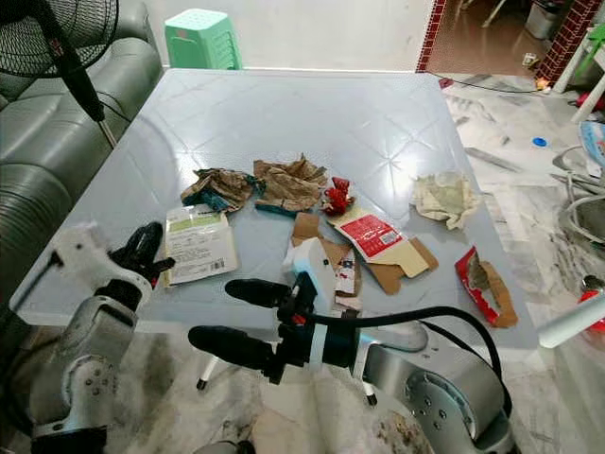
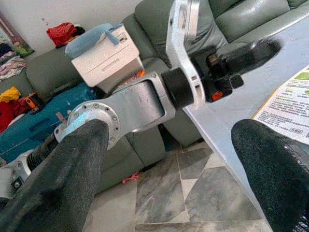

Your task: Picking trash to rubbish bin

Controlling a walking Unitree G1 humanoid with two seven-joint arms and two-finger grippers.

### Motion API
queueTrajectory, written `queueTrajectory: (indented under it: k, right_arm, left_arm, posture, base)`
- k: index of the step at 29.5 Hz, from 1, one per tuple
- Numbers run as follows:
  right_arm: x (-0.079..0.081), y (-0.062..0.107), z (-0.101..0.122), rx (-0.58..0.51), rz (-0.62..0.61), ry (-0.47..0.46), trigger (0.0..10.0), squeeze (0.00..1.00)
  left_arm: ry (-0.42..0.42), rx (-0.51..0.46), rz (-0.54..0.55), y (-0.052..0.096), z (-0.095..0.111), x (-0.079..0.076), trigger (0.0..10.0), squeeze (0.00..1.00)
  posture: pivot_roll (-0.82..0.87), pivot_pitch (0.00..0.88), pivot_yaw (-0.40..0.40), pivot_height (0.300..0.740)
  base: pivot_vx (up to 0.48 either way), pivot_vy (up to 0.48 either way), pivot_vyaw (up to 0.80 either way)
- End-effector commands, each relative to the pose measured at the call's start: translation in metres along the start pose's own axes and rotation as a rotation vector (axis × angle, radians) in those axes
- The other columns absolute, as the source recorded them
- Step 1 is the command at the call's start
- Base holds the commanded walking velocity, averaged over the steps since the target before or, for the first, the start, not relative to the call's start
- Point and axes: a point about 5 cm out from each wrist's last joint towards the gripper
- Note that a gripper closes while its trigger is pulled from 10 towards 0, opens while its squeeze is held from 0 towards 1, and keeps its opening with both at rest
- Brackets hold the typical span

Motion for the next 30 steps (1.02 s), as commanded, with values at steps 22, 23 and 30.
queueTrajectory:
  k: [22, 23, 30]
  right_arm:
    - [0.003, -0.001, 0.000, 0.012, 0.012, 0.011, 10.0, 0.00]
    - [0.003, -0.001, -0.001, 0.014, 0.012, 0.010, 10.0, 0.00]
    - [0.003, -0.001, -0.001, 0.018, 0.011, 0.010, 10.0, 0.00]
  left_arm:
    - [-0.681, -0.070, -0.358, -0.003, -0.029, -0.058, 10.0, 1.00]
    - [-0.713, -0.062, -0.326, -0.003, -0.034, -0.053, 10.0, 1.00]
    - [-0.849, -0.013, -0.267, -0.002, -0.053, -0.043, 10.0, 1.00]
  posture:
    - [-0.06, 0.078, 0.000, 0.740]
    - [-0.06, 0.078, 0.000, 0.740]
    - [-0.07, 0.074, -0.003, 0.740]
  base:
    - [0.000, 0.000, 0.00]
    - [0.000, 0.000, 0.00]
    - [0.000, 0.000, 0.00]
Point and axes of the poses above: a point about 5 cm out from each wrist's last joint towards the gripper, its own y axis pointing back from the gripper into the wrist, its own z axis along the axis of the wrist's last joint, x = y × z, and after that the axes turned 14 degrees about -y, right-handed
